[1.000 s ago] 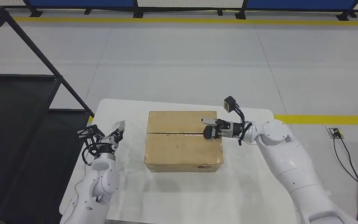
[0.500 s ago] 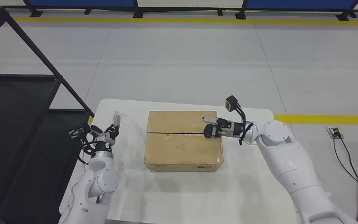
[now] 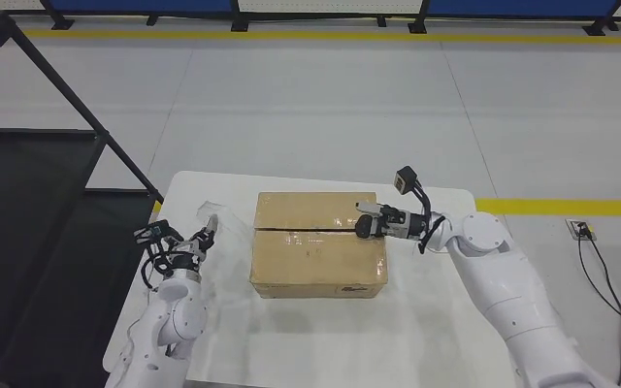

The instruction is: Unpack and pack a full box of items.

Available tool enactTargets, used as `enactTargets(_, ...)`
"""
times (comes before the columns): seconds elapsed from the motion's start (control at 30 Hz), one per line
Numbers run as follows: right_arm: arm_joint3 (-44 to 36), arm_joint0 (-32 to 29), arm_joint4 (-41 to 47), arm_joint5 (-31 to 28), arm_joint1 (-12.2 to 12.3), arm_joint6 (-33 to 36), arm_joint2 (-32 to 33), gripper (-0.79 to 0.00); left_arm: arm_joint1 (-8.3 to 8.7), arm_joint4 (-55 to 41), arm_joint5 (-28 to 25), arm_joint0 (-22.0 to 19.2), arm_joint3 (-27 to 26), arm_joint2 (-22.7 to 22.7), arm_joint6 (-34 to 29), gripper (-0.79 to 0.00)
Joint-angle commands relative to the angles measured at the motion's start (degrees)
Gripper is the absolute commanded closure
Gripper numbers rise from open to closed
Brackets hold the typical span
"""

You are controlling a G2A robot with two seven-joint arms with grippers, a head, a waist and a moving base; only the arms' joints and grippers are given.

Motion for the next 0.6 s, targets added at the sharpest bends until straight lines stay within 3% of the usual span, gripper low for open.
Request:
enactTargets(0.0,-0.2,-0.2,0.0,0.0,0.1,0.0,0.1,-0.785,0.31,2.1,-1.5,0.5,0.4,-0.4,-3.0,-0.785)
enactTargets(0.27,-0.3,-0.3,-0.1,0.1,0.2,0.6,-0.1,-0.785,0.59,4.0,-1.2,3.0,-0.7,-3.1,-1.5,-0.785)
enactTargets(0.37,-0.1,-0.2,-0.1,0.2,0.1,0.9,-0.3,-0.785,0.78,4.1,-1.8,4.3,-1.3,-4.2,-4.0,-0.785)
enactTargets(0.57,0.0,0.1,-0.4,0.2,0.1,1.0,-0.5,-0.785,1.27,-0.9,-4.0,9.2,-7.8,-10.2,-4.8,-0.785)
